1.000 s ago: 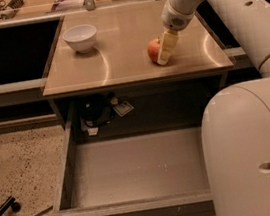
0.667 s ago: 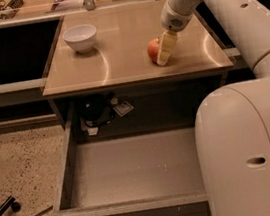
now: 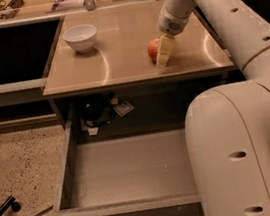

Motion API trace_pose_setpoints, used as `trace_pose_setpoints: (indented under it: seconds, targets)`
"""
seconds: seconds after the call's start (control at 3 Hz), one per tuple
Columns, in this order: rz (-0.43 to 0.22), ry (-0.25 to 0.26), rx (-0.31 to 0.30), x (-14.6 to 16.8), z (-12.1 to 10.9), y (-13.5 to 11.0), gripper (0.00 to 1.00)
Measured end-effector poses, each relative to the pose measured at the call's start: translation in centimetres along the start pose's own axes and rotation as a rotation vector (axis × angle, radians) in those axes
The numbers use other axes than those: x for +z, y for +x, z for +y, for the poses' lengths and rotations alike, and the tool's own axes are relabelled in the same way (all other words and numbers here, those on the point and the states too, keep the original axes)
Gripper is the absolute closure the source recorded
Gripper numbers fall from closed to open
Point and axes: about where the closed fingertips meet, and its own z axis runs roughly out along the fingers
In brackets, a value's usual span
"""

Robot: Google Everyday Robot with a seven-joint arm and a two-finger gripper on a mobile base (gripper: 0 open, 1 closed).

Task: Place apple into top drawer

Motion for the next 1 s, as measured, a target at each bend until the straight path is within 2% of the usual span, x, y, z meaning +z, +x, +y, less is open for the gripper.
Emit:
trace_pose_setpoints:
  seconds: [0.33,1.0]
  targets:
    - [0.002,-0.017,-0.006,0.55,0.15,-0.01,0.00]
    - [0.002,-0.017,-0.006,0.55,0.15,-0.01,0.43]
